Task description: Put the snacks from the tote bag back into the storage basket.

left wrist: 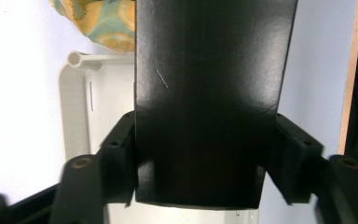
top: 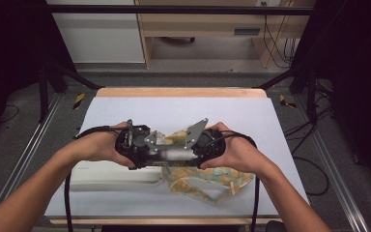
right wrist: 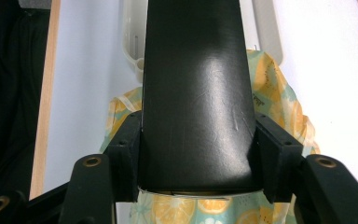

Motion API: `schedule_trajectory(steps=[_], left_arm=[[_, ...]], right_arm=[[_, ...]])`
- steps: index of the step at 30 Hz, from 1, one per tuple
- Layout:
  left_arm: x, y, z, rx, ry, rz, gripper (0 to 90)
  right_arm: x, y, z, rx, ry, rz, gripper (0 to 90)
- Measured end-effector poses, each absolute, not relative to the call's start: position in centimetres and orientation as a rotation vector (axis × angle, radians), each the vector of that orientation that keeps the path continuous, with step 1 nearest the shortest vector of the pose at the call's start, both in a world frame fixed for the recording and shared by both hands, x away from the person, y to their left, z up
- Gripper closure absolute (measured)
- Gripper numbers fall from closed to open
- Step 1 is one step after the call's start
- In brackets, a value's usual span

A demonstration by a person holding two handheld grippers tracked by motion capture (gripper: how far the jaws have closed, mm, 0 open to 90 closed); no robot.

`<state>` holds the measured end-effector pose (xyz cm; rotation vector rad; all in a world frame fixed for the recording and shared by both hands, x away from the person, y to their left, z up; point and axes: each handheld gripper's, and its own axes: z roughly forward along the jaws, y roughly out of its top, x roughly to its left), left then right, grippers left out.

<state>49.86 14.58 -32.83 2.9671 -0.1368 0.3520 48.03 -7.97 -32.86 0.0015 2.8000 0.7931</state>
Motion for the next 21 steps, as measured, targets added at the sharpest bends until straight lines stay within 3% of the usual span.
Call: schedule_trajectory(steps=[4,21], left_arm=[[49.87,14.47,-32.83,2.97,-0.136,0.352,40.7],[49.51,14.5,-33.37,2.975,-0.156,0.357,43.4]], right_arm=[[47.98,-7.93,-32.95,-0.002,2.803,0.787,43.4],[47.89,-7.93,-33.52,-0.013,2.823,0.793,42.5]])
